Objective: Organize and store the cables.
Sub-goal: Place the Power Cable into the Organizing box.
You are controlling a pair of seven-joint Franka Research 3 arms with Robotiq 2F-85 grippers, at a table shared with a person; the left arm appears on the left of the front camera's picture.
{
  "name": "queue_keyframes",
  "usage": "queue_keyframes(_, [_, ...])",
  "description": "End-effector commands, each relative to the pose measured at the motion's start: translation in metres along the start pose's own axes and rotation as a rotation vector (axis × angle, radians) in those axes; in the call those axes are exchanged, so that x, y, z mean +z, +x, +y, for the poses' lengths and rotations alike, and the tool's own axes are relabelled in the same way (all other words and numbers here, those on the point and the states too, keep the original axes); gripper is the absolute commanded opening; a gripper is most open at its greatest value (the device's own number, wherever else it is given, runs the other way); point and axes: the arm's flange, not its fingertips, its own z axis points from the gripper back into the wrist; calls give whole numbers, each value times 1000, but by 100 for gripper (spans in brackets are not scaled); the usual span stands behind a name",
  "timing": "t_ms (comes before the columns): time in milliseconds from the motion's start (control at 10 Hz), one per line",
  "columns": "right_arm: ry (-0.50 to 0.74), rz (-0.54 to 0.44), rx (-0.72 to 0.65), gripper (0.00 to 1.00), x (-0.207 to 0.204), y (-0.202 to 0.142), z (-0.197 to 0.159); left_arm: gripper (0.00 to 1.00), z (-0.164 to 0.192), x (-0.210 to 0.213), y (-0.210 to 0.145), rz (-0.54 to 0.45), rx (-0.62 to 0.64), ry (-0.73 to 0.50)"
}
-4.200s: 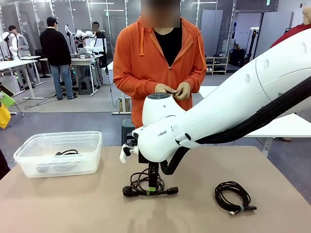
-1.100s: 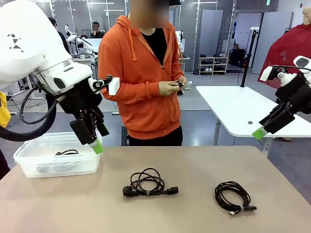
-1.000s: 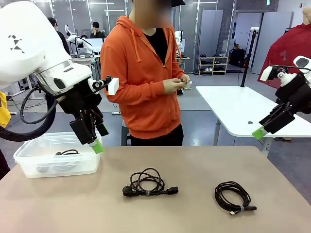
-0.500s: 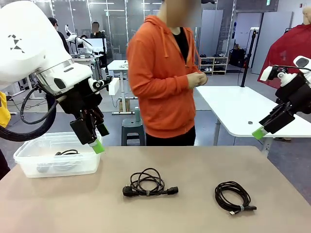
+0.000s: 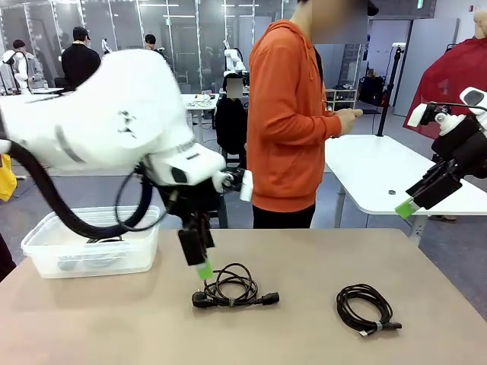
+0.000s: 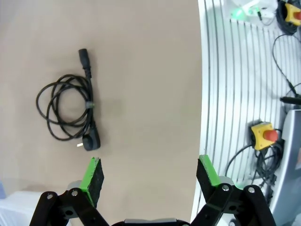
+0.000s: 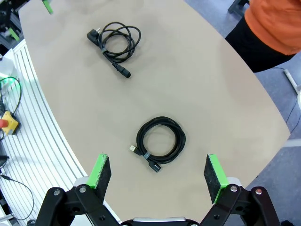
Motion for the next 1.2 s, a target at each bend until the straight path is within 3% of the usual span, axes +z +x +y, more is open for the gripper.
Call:
queue_keyframes(0, [-1, -2, 3, 100, 1, 1, -2, 100, 11, -21, 17, 33, 12, 26])
queue_keyframes(300, [-1, -2, 3, 100, 1, 1, -2, 100, 11, -64, 31, 139, 46, 76])
queue_keyframes(500, [-1, -2, 3, 100, 1, 1, -2, 100, 19, -87, 40, 143, -22, 78])
queue_keyframes(1100, [-1, -2, 3, 100, 1, 1, -2, 100, 53, -143, 49, 244, -19, 75])
